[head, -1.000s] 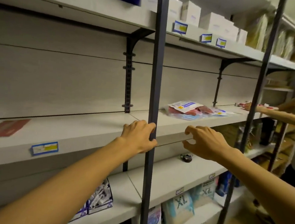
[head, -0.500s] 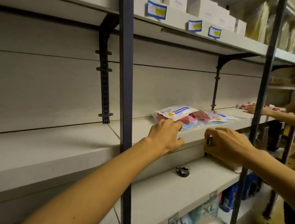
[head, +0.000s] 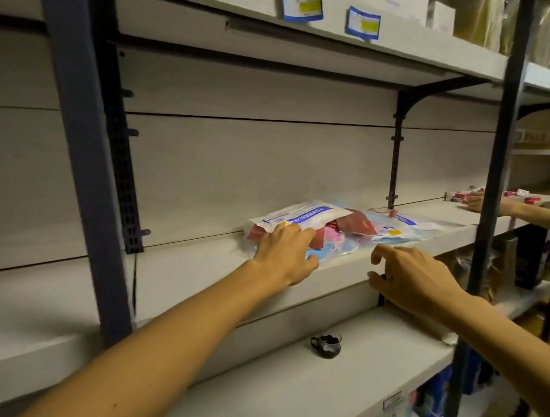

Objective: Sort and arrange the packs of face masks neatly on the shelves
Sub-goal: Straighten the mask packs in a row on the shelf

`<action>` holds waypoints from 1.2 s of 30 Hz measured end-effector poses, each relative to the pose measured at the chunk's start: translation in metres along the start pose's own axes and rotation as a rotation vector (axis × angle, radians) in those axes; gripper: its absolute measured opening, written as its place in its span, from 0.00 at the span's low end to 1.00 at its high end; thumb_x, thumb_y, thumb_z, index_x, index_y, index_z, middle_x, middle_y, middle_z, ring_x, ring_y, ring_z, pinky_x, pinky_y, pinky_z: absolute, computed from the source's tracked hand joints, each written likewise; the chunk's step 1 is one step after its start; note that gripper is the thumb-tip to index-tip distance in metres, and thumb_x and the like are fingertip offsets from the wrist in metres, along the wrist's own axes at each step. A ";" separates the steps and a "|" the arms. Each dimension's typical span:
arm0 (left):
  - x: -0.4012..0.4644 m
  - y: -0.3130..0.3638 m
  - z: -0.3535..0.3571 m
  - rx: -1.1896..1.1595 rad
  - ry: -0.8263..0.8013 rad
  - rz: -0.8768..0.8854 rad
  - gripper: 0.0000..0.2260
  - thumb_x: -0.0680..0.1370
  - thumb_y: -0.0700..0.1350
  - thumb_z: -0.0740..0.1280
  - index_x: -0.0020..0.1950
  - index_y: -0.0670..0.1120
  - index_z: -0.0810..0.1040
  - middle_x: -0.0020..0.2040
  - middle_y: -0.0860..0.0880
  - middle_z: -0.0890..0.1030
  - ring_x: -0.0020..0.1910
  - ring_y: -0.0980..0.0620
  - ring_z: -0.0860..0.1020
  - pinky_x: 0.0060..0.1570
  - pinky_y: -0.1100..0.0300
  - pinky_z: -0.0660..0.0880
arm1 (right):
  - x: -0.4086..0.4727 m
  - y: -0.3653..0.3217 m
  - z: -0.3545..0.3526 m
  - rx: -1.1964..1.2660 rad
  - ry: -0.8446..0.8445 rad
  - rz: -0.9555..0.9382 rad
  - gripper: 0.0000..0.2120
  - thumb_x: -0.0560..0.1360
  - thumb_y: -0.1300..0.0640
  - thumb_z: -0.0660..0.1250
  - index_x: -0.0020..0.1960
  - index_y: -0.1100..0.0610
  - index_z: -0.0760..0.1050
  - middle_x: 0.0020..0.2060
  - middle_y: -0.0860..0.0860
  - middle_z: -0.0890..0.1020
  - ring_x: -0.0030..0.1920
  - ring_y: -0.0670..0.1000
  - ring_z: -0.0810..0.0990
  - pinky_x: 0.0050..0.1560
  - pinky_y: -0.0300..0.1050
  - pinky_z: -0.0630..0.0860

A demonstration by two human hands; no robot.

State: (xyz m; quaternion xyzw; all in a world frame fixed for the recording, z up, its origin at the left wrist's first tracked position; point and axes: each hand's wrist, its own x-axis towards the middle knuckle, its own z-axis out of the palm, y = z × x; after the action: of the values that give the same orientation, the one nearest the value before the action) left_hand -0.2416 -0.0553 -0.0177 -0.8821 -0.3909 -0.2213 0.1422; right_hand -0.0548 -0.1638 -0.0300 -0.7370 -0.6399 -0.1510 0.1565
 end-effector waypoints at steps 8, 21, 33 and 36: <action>0.055 0.057 0.027 0.123 -0.043 -0.159 0.11 0.76 0.51 0.62 0.54 0.47 0.75 0.55 0.45 0.78 0.56 0.43 0.73 0.47 0.55 0.66 | 0.026 0.122 -0.006 0.029 0.009 -0.052 0.16 0.77 0.46 0.64 0.63 0.49 0.70 0.53 0.50 0.80 0.46 0.48 0.77 0.47 0.43 0.78; 0.114 0.127 0.062 0.153 -0.101 -0.395 0.11 0.77 0.48 0.61 0.56 0.47 0.76 0.56 0.44 0.79 0.56 0.42 0.75 0.45 0.54 0.66 | 0.051 0.261 0.018 0.141 -0.090 -0.089 0.16 0.78 0.48 0.64 0.65 0.47 0.68 0.54 0.49 0.81 0.50 0.49 0.79 0.51 0.46 0.79; 0.188 0.106 0.104 0.202 -0.090 -0.585 0.14 0.79 0.55 0.59 0.54 0.47 0.76 0.53 0.45 0.80 0.53 0.44 0.75 0.56 0.51 0.69 | 0.131 0.296 0.055 0.116 -0.053 -0.195 0.15 0.78 0.46 0.63 0.64 0.47 0.69 0.56 0.48 0.80 0.48 0.47 0.78 0.51 0.41 0.79; 0.211 0.097 0.118 0.247 -0.115 -0.599 0.18 0.78 0.59 0.58 0.56 0.47 0.75 0.55 0.45 0.79 0.56 0.43 0.75 0.55 0.51 0.67 | 0.160 0.304 0.059 0.140 -0.008 -0.168 0.15 0.78 0.46 0.64 0.62 0.47 0.70 0.52 0.47 0.81 0.46 0.47 0.79 0.49 0.44 0.80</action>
State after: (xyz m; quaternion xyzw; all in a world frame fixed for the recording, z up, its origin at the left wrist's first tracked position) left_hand -0.0099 0.0632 -0.0212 -0.7149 -0.6644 -0.1539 0.1544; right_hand 0.2696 -0.0353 -0.0272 -0.6685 -0.7091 -0.1157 0.1921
